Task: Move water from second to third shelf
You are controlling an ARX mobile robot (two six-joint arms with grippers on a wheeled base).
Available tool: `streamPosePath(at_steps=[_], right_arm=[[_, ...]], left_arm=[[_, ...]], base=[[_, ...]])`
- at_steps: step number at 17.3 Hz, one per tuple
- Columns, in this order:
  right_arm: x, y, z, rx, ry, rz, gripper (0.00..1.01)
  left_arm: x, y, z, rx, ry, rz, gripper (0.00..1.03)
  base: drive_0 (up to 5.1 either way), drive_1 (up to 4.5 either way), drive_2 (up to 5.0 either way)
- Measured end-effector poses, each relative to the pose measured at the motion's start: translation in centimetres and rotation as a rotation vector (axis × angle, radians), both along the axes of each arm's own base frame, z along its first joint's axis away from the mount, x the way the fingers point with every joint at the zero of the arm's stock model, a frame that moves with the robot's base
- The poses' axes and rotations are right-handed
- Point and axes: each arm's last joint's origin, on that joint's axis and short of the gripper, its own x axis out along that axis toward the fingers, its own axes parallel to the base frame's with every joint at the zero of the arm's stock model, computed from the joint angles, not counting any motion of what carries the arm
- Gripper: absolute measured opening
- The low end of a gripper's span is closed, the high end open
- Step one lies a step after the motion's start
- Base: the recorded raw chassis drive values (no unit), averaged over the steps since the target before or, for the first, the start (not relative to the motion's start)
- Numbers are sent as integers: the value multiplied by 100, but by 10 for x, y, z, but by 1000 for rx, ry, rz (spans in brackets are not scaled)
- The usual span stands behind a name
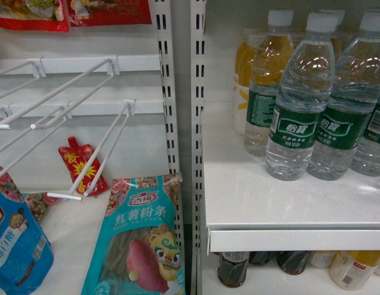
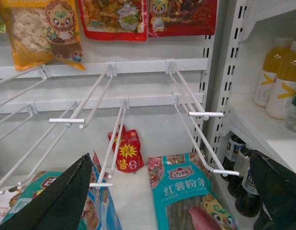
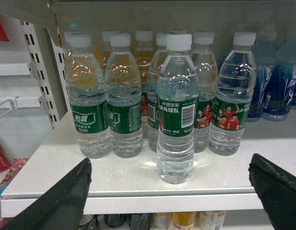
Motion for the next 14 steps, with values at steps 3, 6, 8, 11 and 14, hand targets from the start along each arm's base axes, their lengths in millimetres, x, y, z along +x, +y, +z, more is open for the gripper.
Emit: streamPosePath(at_steps=[3,6,8,11,14], right_arm=[[0,0,0,0,0,0,97],[0,0,0,0,-4,0,98],[0,0,0,0,-2,0,98],[0,0,0,0,-1,0,98],[0,0,0,0,0,-1,98]], left_arm=[[0,0,0,0,0,0,98],[0,0,0,0,-2,0,98],[0,0,0,0,0,0,98],[0,0,0,0,0,0,98],[0,0,0,0,0,-1,98]], base=[[0,0,0],[0,0,0],[0,0,0],[0,0,0],[0,0,0]])
